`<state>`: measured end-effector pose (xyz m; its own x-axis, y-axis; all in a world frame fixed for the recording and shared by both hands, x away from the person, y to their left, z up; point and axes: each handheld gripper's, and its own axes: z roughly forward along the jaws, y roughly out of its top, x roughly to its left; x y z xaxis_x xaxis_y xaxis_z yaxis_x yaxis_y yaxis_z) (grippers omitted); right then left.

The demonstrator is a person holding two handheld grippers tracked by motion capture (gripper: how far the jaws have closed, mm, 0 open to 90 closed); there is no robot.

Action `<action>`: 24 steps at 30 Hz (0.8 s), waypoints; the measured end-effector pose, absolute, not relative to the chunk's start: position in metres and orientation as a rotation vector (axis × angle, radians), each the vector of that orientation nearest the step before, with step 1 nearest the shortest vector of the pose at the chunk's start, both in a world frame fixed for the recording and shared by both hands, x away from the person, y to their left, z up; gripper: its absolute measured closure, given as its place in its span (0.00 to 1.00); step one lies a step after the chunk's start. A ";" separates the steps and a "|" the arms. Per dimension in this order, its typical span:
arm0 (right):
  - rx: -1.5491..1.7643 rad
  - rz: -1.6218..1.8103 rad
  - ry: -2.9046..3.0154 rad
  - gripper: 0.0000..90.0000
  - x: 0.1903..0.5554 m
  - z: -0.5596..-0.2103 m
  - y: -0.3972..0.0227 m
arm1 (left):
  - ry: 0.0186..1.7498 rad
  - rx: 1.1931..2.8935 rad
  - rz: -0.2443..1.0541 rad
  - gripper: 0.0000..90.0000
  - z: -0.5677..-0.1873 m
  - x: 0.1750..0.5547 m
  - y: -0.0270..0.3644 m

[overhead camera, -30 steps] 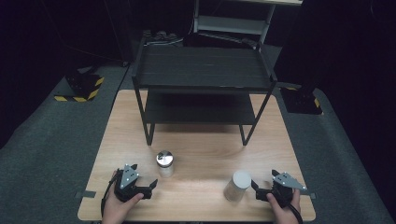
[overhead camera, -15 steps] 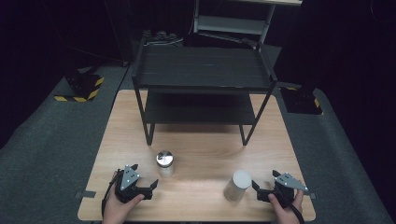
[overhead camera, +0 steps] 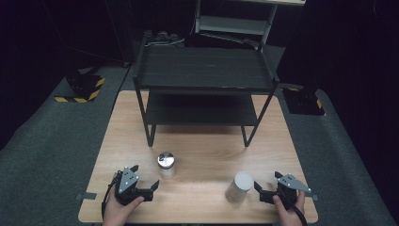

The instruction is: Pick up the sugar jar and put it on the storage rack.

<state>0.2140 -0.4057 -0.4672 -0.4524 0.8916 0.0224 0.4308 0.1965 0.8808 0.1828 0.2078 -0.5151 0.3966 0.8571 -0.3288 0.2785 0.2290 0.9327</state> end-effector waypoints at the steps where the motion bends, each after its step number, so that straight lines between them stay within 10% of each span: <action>1: 1.230 1.200 1.970 0.01 0.214 -0.467 -0.406 | 1.142 1.315 0.549 0.01 -0.515 0.183 0.207; 24: 1.208 1.202 1.991 0.01 0.215 -0.467 -0.407 | 1.084 1.252 0.568 0.01 -0.506 0.190 0.182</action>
